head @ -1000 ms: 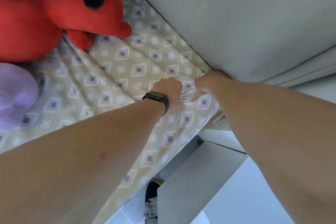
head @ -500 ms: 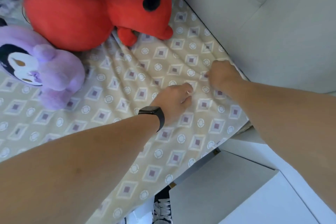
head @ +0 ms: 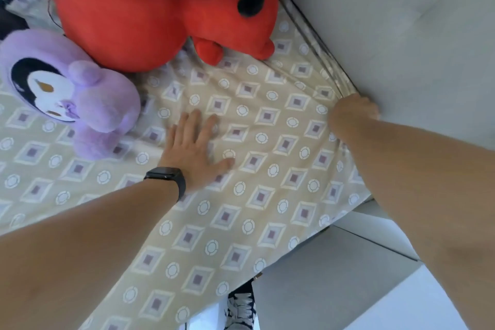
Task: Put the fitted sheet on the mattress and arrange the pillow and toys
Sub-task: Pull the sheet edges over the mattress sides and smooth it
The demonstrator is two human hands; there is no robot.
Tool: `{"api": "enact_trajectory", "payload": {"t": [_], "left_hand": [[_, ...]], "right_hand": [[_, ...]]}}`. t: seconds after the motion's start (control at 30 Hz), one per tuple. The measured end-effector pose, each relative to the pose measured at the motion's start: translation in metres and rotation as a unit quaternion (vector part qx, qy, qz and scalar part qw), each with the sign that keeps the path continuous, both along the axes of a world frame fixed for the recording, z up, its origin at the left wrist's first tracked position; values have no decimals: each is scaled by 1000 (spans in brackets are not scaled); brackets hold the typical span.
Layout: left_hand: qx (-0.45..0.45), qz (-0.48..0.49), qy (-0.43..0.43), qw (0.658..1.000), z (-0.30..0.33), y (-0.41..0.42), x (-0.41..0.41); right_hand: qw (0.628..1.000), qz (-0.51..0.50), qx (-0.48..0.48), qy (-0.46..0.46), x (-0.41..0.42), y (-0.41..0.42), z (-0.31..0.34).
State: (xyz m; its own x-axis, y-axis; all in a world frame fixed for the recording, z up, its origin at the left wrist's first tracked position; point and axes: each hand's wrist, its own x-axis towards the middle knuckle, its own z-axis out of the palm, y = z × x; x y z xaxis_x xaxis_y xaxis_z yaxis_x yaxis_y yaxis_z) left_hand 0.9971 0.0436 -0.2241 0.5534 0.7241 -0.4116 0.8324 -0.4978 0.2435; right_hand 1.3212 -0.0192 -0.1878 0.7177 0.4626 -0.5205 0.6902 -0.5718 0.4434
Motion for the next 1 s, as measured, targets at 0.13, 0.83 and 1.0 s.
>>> {"api": "enact_trajectory", "payload": {"t": [0.13, 0.83, 1.0], "left_hand": [[-10, 74, 64, 995, 0, -4, -21], [-56, 11, 60, 997, -5, -10, -42], [-36, -3, 54, 998, -10, -12, -46]], "right_hand": [[998, 3, -63, -31, -2, 7, 8], [985, 53, 155, -44, 1, 87, 0], [989, 4, 140, -55, -4, 85, -7]]}}
